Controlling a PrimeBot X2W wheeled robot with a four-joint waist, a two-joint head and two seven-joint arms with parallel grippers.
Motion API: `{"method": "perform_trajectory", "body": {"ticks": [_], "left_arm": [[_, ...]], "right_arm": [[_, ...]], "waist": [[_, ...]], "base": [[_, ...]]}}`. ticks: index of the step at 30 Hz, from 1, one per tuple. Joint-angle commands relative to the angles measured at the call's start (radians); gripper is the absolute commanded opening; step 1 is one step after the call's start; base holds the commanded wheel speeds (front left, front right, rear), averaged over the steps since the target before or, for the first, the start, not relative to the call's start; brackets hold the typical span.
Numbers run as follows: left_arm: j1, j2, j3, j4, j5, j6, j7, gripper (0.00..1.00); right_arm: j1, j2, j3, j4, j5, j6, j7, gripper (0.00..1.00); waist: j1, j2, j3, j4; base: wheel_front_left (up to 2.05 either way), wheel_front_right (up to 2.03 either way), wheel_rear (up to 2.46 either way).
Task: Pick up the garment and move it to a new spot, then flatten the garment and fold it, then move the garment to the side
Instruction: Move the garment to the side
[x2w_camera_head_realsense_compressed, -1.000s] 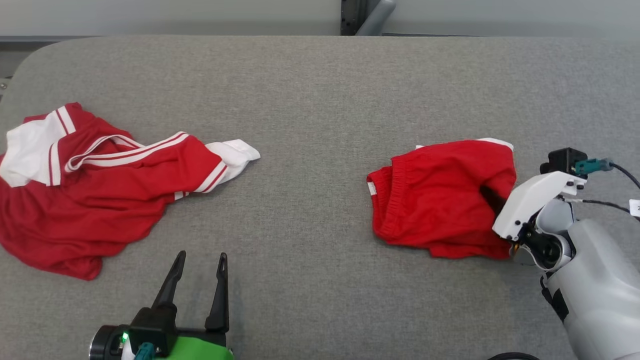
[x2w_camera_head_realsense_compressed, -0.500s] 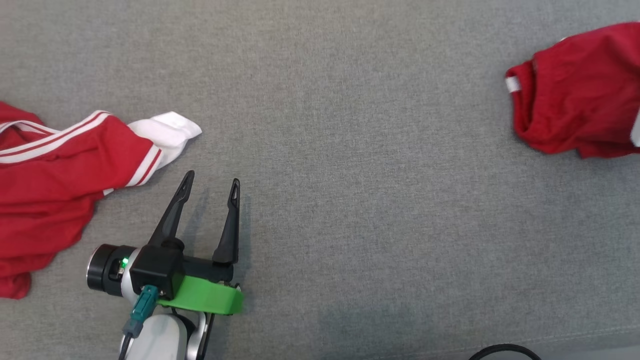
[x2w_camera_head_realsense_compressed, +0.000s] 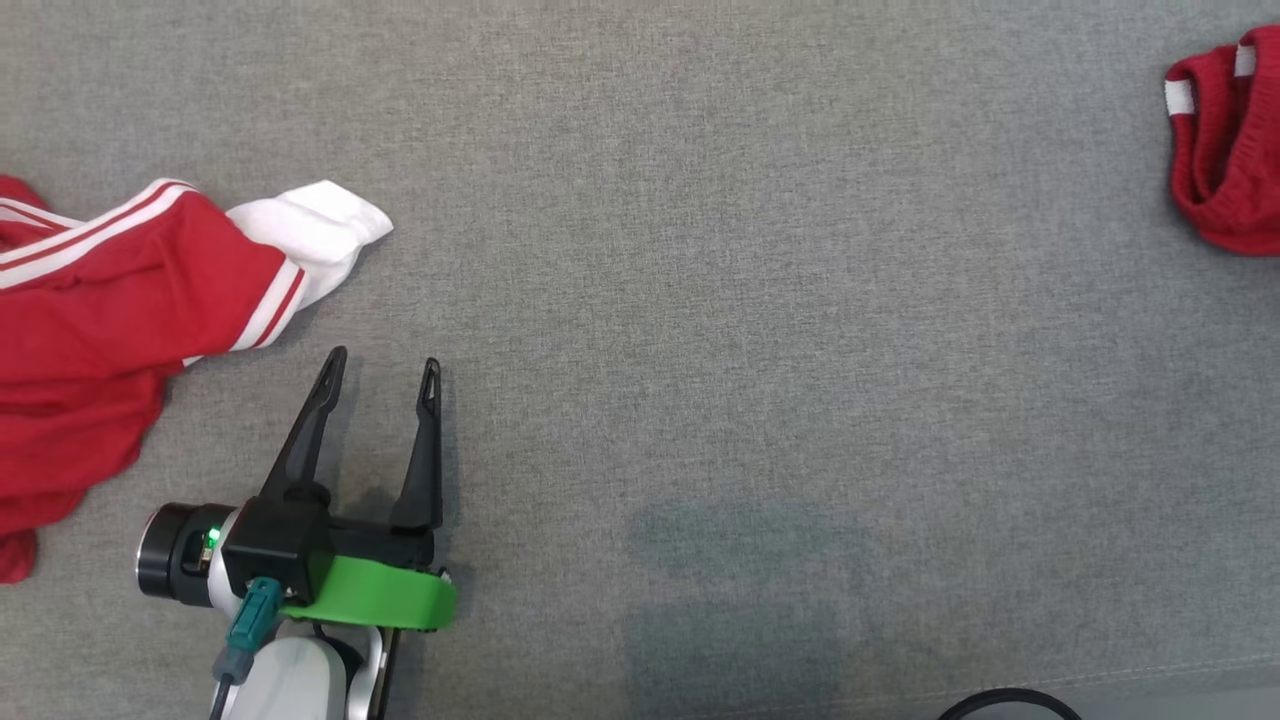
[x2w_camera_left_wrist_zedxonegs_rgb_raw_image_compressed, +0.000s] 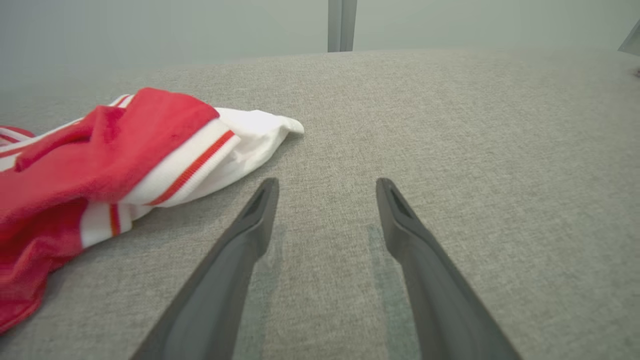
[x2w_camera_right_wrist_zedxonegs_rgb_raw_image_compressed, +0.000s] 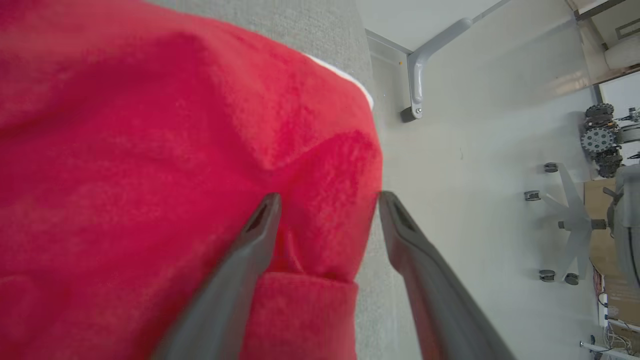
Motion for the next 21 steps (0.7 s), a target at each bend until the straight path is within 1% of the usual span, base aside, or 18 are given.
{"method": "perform_trajectory", "body": {"ticks": [1, 3, 6, 9, 11, 15, 20, 21], "left_arm": [[0.012, 0.004, 0.006, -0.004, -0.003, 0.003, 0.0, 1.0], [0.023, 0.001, 0.008, -0.007, -0.008, 0.007, 0.0, 1.0], [0.042, -0.002, 0.008, -0.005, -0.021, 0.013, 0.0, 1.0], [0.08, -0.004, 0.011, 0.018, -0.043, 0.019, 0.0, 1.0], [0.115, -0.006, 0.014, 0.035, -0.054, 0.028, 0.0, 1.0], [0.183, -0.007, 0.022, 0.064, -0.077, 0.039, 0.0, 1.0], [0.23, -0.008, 0.042, 0.095, -0.099, 0.046, 0.0, 1.0], [0.234, -0.008, 0.045, 0.102, -0.101, 0.044, 0.0, 1.0]], "right_arm": [[-0.014, -0.01, -0.006, -0.002, -0.015, -0.001, -0.011, 1.0], [-0.018, -0.011, -0.036, -0.023, -0.061, -0.001, -0.055, 1.0], [-0.005, 0.011, -0.124, -0.067, -0.098, -0.001, -0.17, 1.0], [0.071, 0.078, -0.169, -0.124, -0.124, -0.001, -0.278, 1.0], [0.13, 0.124, -0.178, -0.171, -0.112, -0.001, -0.341, 1.0], [0.304, 0.212, -0.148, -0.287, -0.065, -0.002, -0.418, 1.0], [0.577, 0.296, -0.119, -0.498, 0.0, -0.001, -0.451, 1.0], [0.63, 0.309, -0.127, -0.539, 0.007, -0.001, -0.452, 1.0]], "waist": [[0.0, -0.0002, -0.017, -0.003], [0.0, -0.0002, -0.042, -0.004], [0.0, -0.0002, -0.095, 0.0], [0.0, -0.0002, -0.176, 0.005], [0.0, -0.0002, -0.237, 0.008], [0.0, -0.0002, -0.34, 0.016], [0.0, -0.0002, -0.412, 0.042], [0.0, -0.0002, -0.423, 0.046]], "base": [[0.0, 0.0, 0.0], [0.0, 0.0, 0.0], [0.0, 0.0, 0.0], [0.0, 0.0, 0.0], [0.0, 0.0, 0.0], [0.0, 0.0, 0.0], [0.0, 0.0, 0.0], [0.0, 0.0, 0.0]]}}
